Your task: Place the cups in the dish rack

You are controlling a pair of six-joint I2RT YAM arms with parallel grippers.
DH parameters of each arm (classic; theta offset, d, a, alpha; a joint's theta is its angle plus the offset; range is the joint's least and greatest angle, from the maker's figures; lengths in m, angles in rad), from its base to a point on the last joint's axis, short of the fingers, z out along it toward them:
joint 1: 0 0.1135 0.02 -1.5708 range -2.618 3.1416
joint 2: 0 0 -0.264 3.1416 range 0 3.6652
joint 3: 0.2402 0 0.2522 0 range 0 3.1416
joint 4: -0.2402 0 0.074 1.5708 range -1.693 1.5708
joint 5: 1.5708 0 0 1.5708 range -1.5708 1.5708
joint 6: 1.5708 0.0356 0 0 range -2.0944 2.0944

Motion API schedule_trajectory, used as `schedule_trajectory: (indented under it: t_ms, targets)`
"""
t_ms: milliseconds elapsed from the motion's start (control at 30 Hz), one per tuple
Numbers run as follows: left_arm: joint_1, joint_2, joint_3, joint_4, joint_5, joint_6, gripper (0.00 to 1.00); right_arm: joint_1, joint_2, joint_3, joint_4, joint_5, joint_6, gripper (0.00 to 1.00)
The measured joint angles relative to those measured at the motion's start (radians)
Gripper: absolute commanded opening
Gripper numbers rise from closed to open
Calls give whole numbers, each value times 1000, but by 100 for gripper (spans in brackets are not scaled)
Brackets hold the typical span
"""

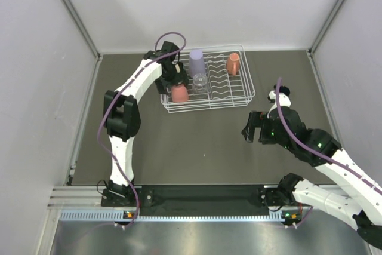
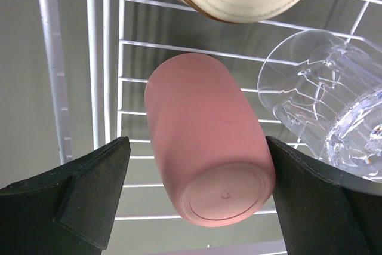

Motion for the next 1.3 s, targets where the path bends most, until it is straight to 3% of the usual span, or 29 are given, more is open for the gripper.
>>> schedule_trajectory:
  t_ms: [900, 1133, 1300]
  targets:
    - [7, -106, -53, 53, 13, 4, 98, 0, 0, 0, 0, -13, 0, 96]
    - [7, -237, -144, 129, 42, 20, 98, 0, 3, 0, -1, -15, 0, 97]
    - [8, -440, -287, 237, 115, 50, 98, 0, 3, 0, -5, -11, 4, 96]
